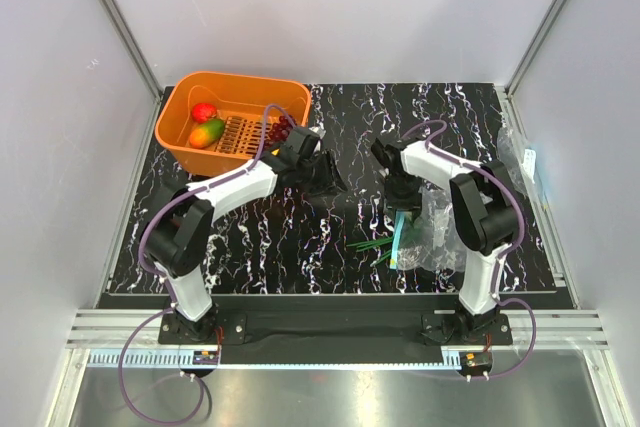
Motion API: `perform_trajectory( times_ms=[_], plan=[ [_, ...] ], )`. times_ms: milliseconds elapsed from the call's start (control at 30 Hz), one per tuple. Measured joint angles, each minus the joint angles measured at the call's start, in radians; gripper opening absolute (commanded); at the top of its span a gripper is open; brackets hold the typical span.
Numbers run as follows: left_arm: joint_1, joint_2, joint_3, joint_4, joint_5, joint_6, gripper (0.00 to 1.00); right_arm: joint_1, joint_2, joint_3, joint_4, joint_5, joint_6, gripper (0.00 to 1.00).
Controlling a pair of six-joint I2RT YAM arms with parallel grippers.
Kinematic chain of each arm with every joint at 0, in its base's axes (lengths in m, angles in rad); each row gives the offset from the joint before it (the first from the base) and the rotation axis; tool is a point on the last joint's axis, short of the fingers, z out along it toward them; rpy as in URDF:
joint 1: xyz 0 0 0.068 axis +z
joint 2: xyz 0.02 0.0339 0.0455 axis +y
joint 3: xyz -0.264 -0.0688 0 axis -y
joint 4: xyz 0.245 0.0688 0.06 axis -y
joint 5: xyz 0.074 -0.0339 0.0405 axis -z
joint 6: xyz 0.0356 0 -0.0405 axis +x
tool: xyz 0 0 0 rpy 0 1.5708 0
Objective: Place the food in the zip-top bag and seal the zipper
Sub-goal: Place the fake vegetable in the zipper food storage bag, then pick up the zipper food storage bag at the center of the board.
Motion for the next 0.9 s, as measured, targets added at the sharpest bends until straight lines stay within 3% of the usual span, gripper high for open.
perform_trajectory(
  times_ms=[300, 367, 467, 667, 700, 767, 900],
  plan=[
    [0.000, -0.021, 0.002, -0.050, -0.019, 0.068, 0.41, 0.001, 0.068, 0.024, 0.003, 0.016, 0.000, 0.59],
    [0.002, -0.031, 0.002, -0.055, -0.023, 0.077, 0.41, 0.002, 0.080, 0.038, -0.010, 0.019, 0.000, 0.54],
    [0.005, -0.042, 0.002, -0.060, -0.024, 0.087, 0.41, 0.010, 0.095, 0.052, -0.019, 0.031, 0.008, 0.33],
    [0.016, -0.047, 0.002, -0.075, -0.024, 0.104, 0.40, 0.021, 0.109, 0.051, -0.031, 0.103, 0.015, 0.24],
    [0.017, -0.047, 0.002, -0.077, -0.024, 0.105, 0.40, 0.022, 0.109, 0.050, -0.031, 0.113, 0.016, 0.13],
    [0.017, -0.047, 0.002, -0.079, -0.024, 0.111, 0.40, 0.025, 0.110, 0.047, -0.031, 0.128, 0.014, 0.03],
    [0.019, -0.047, 0.003, -0.085, -0.025, 0.134, 0.39, 0.029, 0.090, 0.025, -0.012, 0.140, 0.014, 0.00]
  ],
)
